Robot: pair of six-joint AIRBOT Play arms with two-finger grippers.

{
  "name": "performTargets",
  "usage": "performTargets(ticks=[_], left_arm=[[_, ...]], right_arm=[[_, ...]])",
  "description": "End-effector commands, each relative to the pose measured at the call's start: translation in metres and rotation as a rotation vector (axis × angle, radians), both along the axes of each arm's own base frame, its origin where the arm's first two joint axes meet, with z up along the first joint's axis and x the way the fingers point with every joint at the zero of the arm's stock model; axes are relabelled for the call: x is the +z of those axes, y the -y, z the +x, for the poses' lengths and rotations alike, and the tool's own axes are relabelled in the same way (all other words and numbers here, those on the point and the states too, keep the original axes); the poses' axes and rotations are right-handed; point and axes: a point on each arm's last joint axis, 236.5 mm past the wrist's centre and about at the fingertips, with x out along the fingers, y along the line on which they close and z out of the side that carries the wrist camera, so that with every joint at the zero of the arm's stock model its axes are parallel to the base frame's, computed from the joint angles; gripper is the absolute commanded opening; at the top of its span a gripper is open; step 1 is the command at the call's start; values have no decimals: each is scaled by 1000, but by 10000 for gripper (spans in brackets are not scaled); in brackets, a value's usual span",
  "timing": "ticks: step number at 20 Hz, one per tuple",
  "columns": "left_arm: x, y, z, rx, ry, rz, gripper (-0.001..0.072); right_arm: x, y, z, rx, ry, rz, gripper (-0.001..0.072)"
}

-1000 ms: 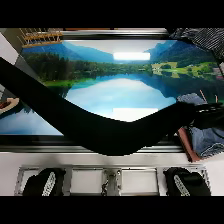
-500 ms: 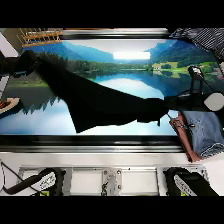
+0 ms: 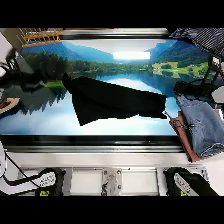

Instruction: Fold the clothes and pants, and hang the long-sleeved shirts on hangers.

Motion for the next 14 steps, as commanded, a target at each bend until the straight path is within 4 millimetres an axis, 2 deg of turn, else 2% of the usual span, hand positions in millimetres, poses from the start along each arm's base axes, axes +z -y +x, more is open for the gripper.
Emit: performTargets(ticks=[1, 2, 4, 8, 14], left_arm=[[-92, 16, -79, -26, -245, -10, 613], [-113, 26, -92, -31, -279, -16, 613], [-139, 52, -103, -29, -286, -54, 613], [-155, 96, -92, -46, -234, -94, 613], [-176, 144, -84, -191, -346, -102, 613]], right_arm=[[-4, -5, -16, 44, -55, -15, 351], [-4, -8, -16, 49, -54, -8, 352], [-5, -11, -16, 55, -55, -3, 351], [-7, -15, -16, 64, -59, 0, 351], [-7, -16, -17, 66, -63, 3, 351]])
